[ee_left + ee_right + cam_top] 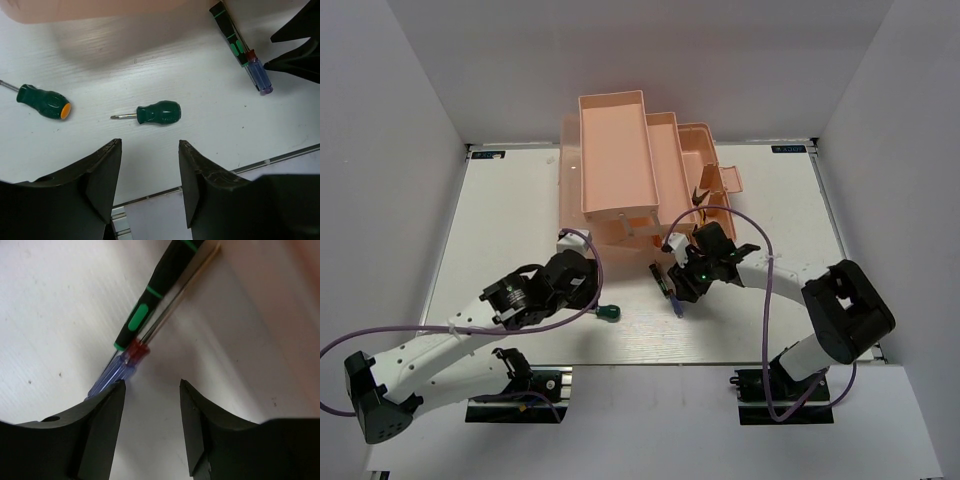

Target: Sort the tools into containers

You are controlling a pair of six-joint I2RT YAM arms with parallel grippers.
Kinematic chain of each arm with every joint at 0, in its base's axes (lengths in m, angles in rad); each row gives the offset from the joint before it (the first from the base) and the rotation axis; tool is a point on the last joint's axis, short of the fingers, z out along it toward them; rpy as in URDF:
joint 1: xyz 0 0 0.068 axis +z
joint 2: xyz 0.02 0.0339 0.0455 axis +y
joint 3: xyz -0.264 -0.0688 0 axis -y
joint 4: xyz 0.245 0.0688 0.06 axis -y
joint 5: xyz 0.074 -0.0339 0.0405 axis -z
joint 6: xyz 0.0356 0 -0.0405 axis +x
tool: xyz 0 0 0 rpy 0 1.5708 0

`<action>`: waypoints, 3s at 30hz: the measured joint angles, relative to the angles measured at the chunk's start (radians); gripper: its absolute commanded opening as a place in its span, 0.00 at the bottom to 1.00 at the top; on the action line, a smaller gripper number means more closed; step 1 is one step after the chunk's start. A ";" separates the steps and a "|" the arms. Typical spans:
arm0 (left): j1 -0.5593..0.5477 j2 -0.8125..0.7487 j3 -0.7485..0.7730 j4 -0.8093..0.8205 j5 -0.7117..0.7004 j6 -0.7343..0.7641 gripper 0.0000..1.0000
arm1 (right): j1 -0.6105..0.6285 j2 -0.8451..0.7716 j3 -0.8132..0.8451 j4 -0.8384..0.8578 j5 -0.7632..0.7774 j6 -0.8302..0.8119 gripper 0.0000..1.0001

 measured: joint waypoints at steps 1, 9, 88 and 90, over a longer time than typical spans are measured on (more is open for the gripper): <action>0.000 -0.003 -0.006 0.003 0.001 -0.005 0.60 | 0.010 0.000 0.000 0.012 0.011 0.015 0.54; 0.000 0.018 -0.034 0.055 0.011 -0.026 0.60 | 0.037 0.000 -0.005 0.049 0.058 0.084 0.51; -0.056 0.631 0.031 0.390 0.198 -0.353 0.74 | -0.167 -0.241 0.489 -0.020 0.211 0.248 0.00; -0.056 0.639 0.031 0.394 0.187 -0.370 0.74 | -0.181 -0.151 0.582 -0.010 0.188 0.323 0.00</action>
